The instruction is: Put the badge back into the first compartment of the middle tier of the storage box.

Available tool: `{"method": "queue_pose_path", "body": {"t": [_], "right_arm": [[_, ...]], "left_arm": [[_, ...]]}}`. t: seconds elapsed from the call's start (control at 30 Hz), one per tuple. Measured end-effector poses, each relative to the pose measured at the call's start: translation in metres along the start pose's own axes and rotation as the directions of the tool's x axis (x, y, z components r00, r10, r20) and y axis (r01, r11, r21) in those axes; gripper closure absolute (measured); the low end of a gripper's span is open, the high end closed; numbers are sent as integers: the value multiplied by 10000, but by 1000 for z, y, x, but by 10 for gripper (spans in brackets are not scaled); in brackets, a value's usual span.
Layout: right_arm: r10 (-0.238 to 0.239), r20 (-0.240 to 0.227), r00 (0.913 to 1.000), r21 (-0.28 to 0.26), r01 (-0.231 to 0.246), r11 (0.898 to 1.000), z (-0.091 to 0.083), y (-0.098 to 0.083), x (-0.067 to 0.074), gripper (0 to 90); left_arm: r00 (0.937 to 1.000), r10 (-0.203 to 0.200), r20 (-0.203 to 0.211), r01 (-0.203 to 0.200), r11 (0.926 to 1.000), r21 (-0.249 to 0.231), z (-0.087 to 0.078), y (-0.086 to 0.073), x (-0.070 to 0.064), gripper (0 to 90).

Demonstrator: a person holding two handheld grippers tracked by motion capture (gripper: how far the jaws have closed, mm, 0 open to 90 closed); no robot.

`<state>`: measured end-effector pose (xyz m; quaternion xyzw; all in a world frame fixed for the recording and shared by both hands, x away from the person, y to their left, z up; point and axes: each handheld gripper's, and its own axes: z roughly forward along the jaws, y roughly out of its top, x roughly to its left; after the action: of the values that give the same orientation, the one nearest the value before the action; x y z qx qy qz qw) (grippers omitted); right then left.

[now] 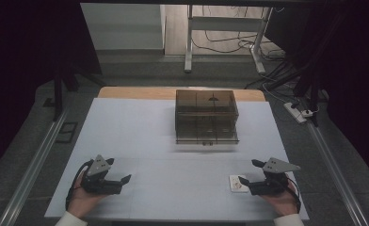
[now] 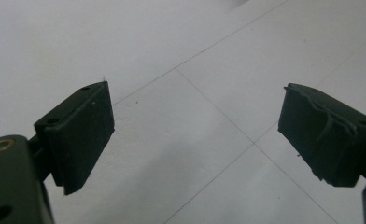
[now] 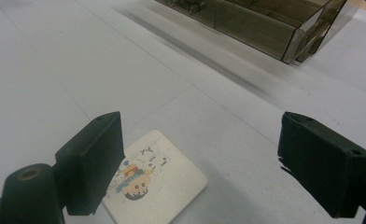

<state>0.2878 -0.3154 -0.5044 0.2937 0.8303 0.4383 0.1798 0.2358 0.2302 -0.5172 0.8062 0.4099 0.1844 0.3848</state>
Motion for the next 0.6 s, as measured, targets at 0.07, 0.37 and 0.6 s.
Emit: {"method": "queue_pose_path", "body": {"t": [0.07, 0.37, 0.6], "right_arm": [[-13, 4, 10000, 28, 13, 10000, 0, 0, 0, 142], [-144, 130, 9998, 65, 143, 9999, 0, 0, 2, 141], [-109, 97, 9999, 96, 108, 9999, 2, -1, 2, 141]], "left_arm": [[10000, -62, 38, 62, 10000, 30, 0, 0, 1, 108], [9997, -204, 106, 201, 9995, 263, -2, -3, 1, 107], [10000, -50, 80, 48, 9997, 245, -2, -2, -2, 107]]}}
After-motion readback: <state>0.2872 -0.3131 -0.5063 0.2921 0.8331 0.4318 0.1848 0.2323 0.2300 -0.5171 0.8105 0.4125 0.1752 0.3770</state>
